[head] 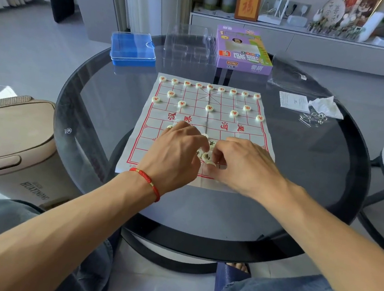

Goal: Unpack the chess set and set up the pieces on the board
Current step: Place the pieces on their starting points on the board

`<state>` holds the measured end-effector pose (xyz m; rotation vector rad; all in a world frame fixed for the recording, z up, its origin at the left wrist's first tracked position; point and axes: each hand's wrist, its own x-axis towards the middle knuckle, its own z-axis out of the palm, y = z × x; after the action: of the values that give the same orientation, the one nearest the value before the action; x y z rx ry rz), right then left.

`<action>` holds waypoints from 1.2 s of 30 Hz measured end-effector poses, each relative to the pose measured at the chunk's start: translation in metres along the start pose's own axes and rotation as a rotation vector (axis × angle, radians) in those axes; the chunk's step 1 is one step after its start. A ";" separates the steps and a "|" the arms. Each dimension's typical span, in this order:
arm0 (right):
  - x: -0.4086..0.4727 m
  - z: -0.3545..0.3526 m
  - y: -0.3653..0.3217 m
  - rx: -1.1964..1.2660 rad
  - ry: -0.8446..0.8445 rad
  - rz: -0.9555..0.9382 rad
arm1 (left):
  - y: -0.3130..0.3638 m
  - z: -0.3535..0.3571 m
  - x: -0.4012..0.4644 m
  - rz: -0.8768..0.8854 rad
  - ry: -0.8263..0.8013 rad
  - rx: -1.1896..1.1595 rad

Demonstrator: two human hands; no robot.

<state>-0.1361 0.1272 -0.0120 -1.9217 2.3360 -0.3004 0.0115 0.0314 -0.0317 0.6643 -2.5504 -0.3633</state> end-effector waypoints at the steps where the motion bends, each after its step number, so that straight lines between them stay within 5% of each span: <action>1: -0.001 -0.001 -0.001 0.025 0.000 0.006 | 0.000 0.000 0.000 0.000 0.004 -0.005; 18: -0.074 -0.044 0.095 0.285 -0.026 0.137 | 0.020 0.006 -0.030 0.115 0.019 -0.025; 36: -0.072 -0.032 0.101 0.193 -0.132 0.118 | 0.014 0.004 -0.032 0.037 -0.014 0.000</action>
<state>-0.2249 0.2189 -0.0055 -1.6569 2.2341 -0.3626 0.0281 0.0604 -0.0421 0.6154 -2.5721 -0.3564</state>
